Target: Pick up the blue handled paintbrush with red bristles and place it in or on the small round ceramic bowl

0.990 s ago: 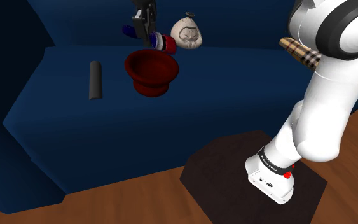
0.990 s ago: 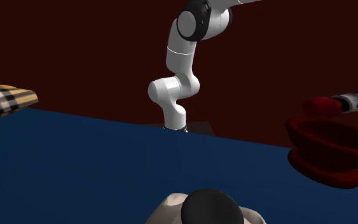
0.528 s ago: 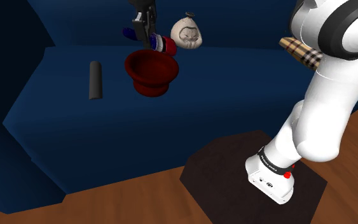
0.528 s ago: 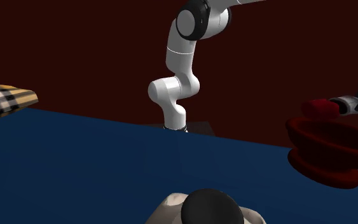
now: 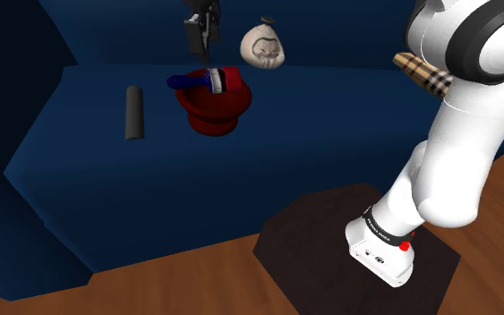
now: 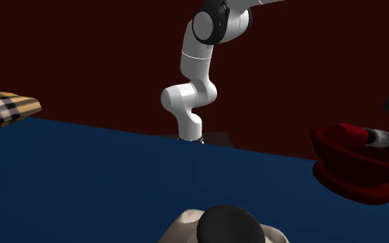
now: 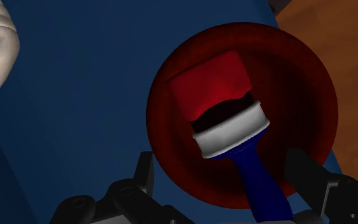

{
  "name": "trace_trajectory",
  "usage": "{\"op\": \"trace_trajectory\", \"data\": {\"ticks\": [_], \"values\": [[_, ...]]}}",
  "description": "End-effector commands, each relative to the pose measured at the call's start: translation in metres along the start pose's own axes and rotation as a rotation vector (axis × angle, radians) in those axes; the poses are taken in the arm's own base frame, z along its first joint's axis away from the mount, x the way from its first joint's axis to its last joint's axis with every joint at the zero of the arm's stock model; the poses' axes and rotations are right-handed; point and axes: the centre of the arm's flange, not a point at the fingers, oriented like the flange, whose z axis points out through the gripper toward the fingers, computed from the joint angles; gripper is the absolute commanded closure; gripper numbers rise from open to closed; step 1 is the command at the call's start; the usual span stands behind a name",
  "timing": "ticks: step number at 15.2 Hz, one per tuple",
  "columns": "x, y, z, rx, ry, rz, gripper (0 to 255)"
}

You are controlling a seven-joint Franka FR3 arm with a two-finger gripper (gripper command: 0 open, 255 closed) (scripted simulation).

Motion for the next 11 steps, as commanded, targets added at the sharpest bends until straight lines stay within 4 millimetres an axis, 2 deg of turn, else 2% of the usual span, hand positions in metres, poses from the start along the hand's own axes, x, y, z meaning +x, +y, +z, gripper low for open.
{"op": "trace_trajectory", "data": {"ticks": [1,3,11], "values": [[0.0,0.0,-0.021,0.0,0.0,0.0,0],[0.0,0.0,-0.044,0.0,0.0,0.0,0],[0.0,0.0,-0.044,0.0,0.0,0.0,0]]}}
